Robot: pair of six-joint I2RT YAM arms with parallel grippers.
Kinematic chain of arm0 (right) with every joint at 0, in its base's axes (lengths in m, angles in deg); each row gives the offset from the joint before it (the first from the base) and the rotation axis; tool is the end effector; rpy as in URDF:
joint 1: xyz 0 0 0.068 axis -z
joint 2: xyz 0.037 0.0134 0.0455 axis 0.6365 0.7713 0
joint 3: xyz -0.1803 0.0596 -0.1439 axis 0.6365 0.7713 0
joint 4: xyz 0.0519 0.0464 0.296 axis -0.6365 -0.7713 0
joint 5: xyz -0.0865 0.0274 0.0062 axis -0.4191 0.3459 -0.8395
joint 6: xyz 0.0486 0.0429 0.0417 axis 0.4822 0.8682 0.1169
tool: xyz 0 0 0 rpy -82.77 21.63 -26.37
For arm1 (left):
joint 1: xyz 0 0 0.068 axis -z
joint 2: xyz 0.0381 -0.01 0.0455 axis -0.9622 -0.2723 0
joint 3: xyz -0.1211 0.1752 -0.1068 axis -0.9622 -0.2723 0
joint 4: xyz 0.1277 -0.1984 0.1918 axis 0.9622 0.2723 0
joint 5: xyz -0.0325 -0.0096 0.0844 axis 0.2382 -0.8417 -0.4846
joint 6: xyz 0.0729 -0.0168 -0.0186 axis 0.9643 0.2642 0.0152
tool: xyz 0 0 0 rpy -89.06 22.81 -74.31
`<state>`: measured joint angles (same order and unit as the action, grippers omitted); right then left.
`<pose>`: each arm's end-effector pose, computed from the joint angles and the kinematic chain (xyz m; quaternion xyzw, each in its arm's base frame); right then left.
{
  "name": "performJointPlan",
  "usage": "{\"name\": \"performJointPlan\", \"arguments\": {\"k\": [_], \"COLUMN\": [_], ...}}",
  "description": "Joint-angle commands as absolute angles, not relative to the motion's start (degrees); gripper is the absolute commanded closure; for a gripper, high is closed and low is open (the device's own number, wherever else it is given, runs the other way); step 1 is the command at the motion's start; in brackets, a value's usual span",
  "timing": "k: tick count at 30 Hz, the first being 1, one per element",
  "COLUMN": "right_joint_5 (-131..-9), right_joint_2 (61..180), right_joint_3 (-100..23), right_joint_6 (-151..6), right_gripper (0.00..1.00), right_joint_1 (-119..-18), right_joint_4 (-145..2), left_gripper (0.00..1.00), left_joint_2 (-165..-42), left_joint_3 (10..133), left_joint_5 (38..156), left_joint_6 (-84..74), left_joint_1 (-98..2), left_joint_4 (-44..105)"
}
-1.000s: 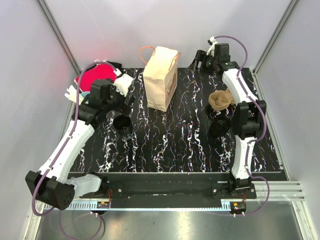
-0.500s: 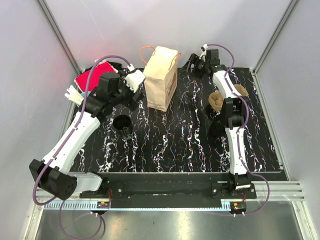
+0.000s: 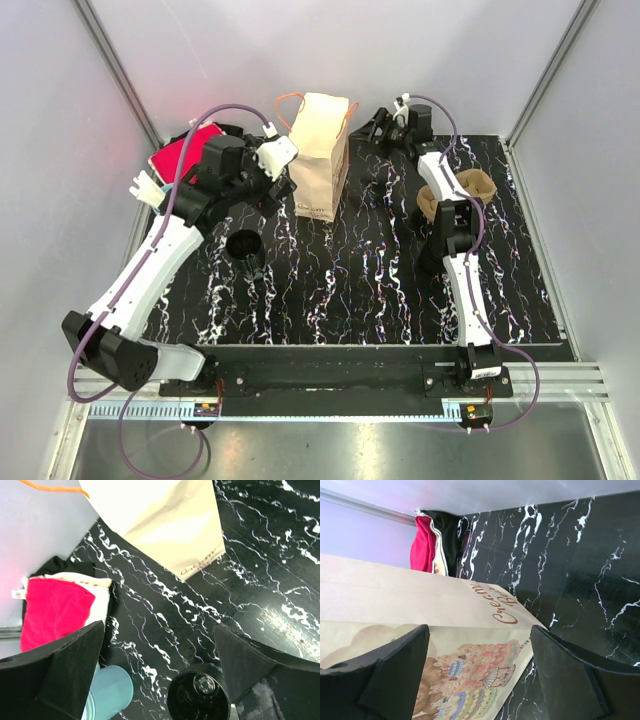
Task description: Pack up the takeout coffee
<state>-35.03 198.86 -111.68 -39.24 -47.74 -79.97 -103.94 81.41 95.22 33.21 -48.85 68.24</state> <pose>0.6321 0.1360 0.1546 0.0109 0.7914 0.4903 0.3651 0.3293 -0.1638 0.3565 0.4056 0.7630 -0.0395 0.5018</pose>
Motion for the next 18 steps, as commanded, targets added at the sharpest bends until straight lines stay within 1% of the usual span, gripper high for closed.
{"name": "performJointPlan", "arguments": {"k": [1,6,10,14,18], "right_joint_5": [-33.9,-32.6,-30.6,-31.0,-31.5], "right_joint_2": [199.6,199.7,195.7,185.8,176.2], "right_joint_3": [-115.0,-117.0,-113.7,-105.4,-97.8], "right_joint_6": [-35.7,-35.0,-39.0,-47.5,-55.1], "right_gripper": [0.13,0.16,0.18,0.17,0.17], "right_joint_1": [-47.6,-47.2,-46.0,-44.8,-42.4], "right_joint_4": [-74.8,-77.3,-83.2,-91.7,-96.5], "left_gripper": [0.01,0.01,0.01,0.01,0.01], "left_joint_2": [-105.0,-108.8,-114.5,-118.7,-123.2], "left_joint_3": [84.2,89.1,95.8,103.7,106.1], "left_joint_5": [95.3,96.4,97.9,102.8,105.6], "left_joint_6": [33.5,34.5,36.7,40.1,44.1], "left_joint_1": [-48.8,-47.7,-46.6,-46.4,-46.3], "left_joint_4": [68.3,69.5,71.8,73.6,73.8]}}
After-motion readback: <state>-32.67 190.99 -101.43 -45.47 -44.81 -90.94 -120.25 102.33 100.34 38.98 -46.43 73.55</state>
